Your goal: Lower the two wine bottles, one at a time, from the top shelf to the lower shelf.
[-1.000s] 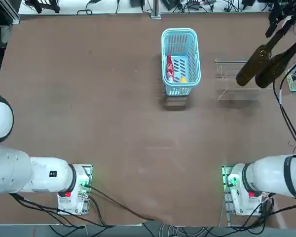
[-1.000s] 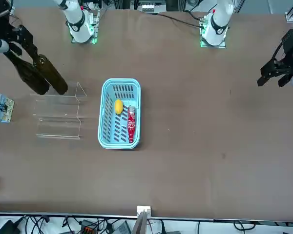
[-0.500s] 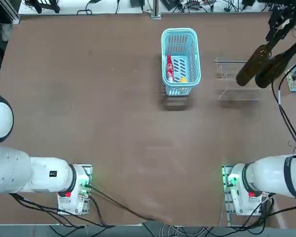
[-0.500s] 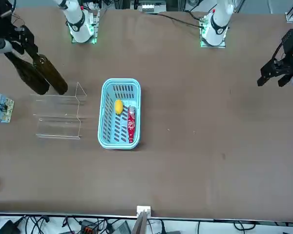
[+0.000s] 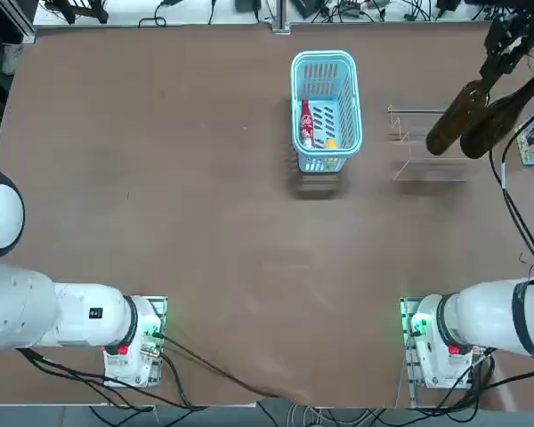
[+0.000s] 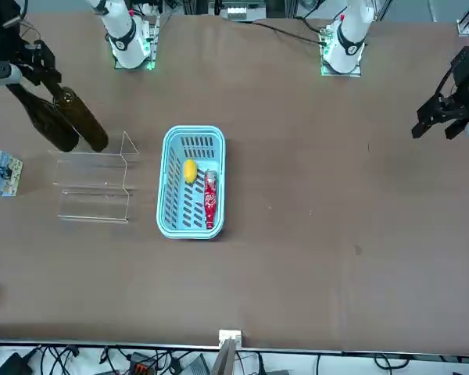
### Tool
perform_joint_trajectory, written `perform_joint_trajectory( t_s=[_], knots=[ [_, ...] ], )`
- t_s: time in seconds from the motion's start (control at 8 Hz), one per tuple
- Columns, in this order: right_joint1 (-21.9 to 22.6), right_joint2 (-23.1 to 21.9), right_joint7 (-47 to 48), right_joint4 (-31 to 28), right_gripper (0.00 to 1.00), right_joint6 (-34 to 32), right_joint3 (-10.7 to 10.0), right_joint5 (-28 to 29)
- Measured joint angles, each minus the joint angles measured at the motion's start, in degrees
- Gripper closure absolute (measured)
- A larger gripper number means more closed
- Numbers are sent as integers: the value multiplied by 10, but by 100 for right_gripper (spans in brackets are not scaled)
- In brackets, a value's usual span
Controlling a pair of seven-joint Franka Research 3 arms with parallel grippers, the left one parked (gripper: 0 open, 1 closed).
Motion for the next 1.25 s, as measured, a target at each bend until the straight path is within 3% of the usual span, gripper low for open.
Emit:
perform_joint_trajectory(
  t_s=[1.25],
  knots=[
    [0,-1,0,0,53,-10,0,-8]
  ],
)
